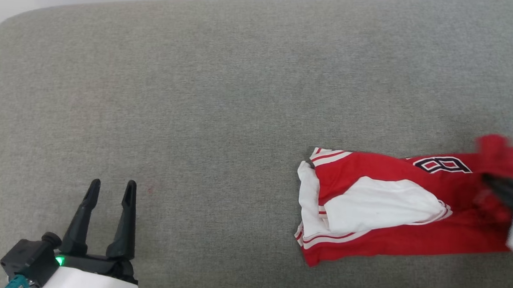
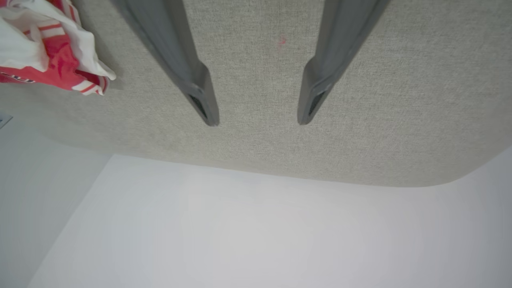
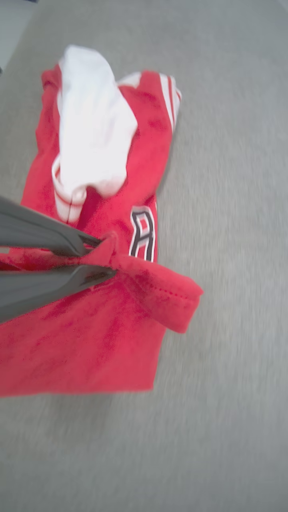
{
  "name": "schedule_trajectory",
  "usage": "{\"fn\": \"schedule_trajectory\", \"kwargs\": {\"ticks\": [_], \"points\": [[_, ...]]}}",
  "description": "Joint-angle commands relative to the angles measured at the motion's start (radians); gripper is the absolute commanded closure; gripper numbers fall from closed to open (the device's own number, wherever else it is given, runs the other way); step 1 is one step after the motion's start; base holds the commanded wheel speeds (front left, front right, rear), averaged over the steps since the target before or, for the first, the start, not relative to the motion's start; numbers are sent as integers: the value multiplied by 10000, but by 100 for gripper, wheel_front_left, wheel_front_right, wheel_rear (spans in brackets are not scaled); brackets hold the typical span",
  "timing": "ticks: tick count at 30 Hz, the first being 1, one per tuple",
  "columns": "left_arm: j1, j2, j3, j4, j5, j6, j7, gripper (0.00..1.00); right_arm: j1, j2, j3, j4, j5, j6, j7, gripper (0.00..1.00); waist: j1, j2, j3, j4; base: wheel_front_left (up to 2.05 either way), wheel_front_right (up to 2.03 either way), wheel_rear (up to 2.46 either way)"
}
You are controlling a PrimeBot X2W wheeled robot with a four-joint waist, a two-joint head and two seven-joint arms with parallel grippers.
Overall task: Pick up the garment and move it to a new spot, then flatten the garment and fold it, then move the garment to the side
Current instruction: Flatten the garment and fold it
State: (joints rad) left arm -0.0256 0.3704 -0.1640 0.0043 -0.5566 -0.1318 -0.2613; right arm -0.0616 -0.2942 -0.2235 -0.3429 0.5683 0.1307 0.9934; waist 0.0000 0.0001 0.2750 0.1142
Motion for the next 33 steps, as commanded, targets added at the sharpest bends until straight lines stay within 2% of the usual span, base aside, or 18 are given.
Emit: {"fn": "schedule_trajectory", "kwargs": {"ticks": [1,8,16,20,27,28,29,30,31,33], "points": [[42,-34,-24,25,-71,22,-47,0,-20,-6,148,-103,5,0,24,100,0,-1,-6,31,0,0,0],[-39,-143,-207,3,-425,24,-49,0,-756,-145,2813,-667,-113,0,386,100,0,-1,24,339,0,0,0],[-375,-421,-466,124,-583,24,-49,0,-1941,94,4907,415,-276,0,324,100,0,-1,262,863,0,0,0],[-523,-522,-536,198,-665,24,-49,0,-2242,171,5423,1358,-198,0,-2,100,0,-1,375,1166,0,0,0],[-549,-675,-464,358,-760,24,-49,0,-2436,24,5606,2913,-437,0,-1031,100,0,-1,373,1402,0,0,0],[-517,-668,-457,378,-777,24,-49,0,-2425,66,5595,3097,-418,0,-1205,93,0,-1,347,1392,0,0,0],[-474,-658,-440,407,-784,24,-49,0,-2409,89,5668,3261,-392,0,-1343,65,0,-1,315,1370,0,0,0],[-422,-653,-427,423,-787,24,-49,0,-2415,119,5681,3366,-355,0,-1530,19,0,-1,274,1339,0,0,0],[-384,-649,-416,433,-791,24,-49,0,-2438,145,5640,3424,-354,0,-1757,0,0,-1,230,1299,0,0,0],[-322,-600,-380,428,-791,24,-49,0,-2484,231,5561,3449,-251,0,-2081,0,0,-1,124,1178,0,0,0]]}}
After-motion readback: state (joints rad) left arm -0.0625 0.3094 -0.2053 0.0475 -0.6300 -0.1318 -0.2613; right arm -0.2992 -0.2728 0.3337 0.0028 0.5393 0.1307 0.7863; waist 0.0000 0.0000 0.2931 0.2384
